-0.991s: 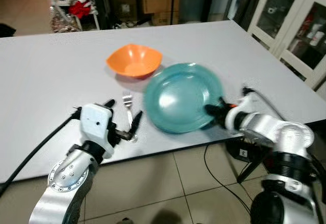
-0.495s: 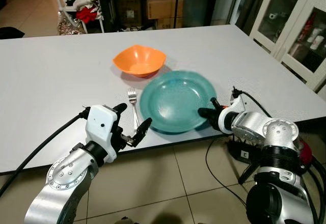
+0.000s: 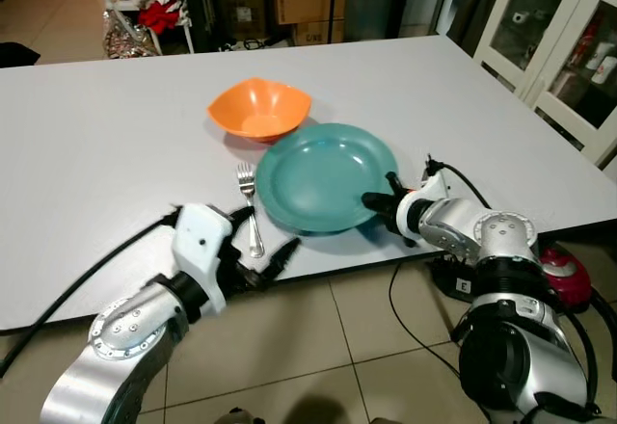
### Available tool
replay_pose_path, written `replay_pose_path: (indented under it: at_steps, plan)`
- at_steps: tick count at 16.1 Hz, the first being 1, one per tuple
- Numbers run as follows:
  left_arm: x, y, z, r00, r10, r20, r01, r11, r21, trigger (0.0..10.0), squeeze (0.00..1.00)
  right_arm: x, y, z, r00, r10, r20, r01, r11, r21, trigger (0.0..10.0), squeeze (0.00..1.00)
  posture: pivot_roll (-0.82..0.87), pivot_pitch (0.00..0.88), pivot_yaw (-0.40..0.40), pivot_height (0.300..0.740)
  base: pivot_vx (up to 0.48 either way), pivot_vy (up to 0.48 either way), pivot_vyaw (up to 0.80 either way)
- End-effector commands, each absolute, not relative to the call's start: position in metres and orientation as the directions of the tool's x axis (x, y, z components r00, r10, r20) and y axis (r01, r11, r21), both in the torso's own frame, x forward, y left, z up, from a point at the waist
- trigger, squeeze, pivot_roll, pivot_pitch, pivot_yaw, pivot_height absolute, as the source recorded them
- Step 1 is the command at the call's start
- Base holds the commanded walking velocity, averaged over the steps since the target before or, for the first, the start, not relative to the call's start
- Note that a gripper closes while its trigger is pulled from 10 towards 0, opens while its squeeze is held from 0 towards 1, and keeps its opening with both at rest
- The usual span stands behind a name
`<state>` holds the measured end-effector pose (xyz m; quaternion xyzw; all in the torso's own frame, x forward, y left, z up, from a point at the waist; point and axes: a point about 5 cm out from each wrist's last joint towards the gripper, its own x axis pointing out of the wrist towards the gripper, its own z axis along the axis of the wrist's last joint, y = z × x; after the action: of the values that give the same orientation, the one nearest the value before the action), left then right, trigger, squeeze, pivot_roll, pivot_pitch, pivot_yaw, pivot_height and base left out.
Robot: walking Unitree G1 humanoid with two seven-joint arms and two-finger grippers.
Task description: Setting the table
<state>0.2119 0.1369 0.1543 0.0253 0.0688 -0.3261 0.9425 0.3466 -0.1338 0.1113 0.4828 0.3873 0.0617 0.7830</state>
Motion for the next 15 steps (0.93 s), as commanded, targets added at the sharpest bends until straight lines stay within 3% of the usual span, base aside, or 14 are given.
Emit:
replay_pose_path:
  at_steps: [1, 4, 5, 6, 8, 15]
  plan:
    - [0.2114, 0.1347, 0.1583, 0.770, -0.622, -0.139, 0.630, 0.776, 0.015, 10.0, 0.00, 0.3507, -0.1311, 0.1163, 0.696, 0.479, -0.535, 0.270, 0.515, 0.813, 10.0, 0.00, -0.03, 0.032, 0.015, 0.740, 0.000, 0.000, 0.00]
    - [0.2164, 0.1368, 0.1618, 0.799, -0.589, -0.116, 0.596, 0.802, 0.036, 10.0, 0.00, 0.3512, -0.1272, 0.1131, 0.680, 0.491, -0.544, 0.281, 0.512, 0.812, 10.0, 0.03, -0.03, 0.033, 0.012, 0.740, 0.000, 0.000, 0.00]
    - [0.2168, 0.1371, 0.1621, 0.800, -0.589, -0.116, 0.596, 0.802, 0.036, 10.0, 0.00, 0.3514, -0.1272, 0.1125, 0.680, 0.490, -0.545, 0.283, 0.509, 0.813, 10.0, 0.20, -0.03, 0.032, 0.012, 0.740, 0.000, 0.000, 0.00]
    - [0.2174, 0.1376, 0.1628, 0.800, -0.588, -0.116, 0.595, 0.803, 0.034, 10.0, 0.00, 0.3515, -0.1269, 0.1105, 0.680, 0.489, -0.546, 0.294, 0.501, 0.814, 10.0, 0.79, -0.03, 0.033, 0.013, 0.740, 0.000, 0.000, 0.00]
    - [0.2179, 0.1374, 0.1630, 0.800, -0.589, -0.116, 0.596, 0.802, 0.035, 10.0, 0.00, 0.3513, -0.1268, 0.1079, 0.677, 0.482, -0.557, 0.306, 0.504, 0.808, 10.0, 0.96, -0.03, 0.031, 0.015, 0.740, 0.000, 0.000, 0.00]
    - [0.2167, 0.1372, 0.1629, 0.803, -0.586, -0.112, 0.592, 0.806, 0.027, 10.0, 0.00, 0.3490, -0.1356, 0.1138, 0.688, 0.493, -0.533, 0.277, 0.500, 0.820, 10.0, 1.00, -0.04, 0.018, 0.012, 0.740, 0.000, 0.000, 0.00]
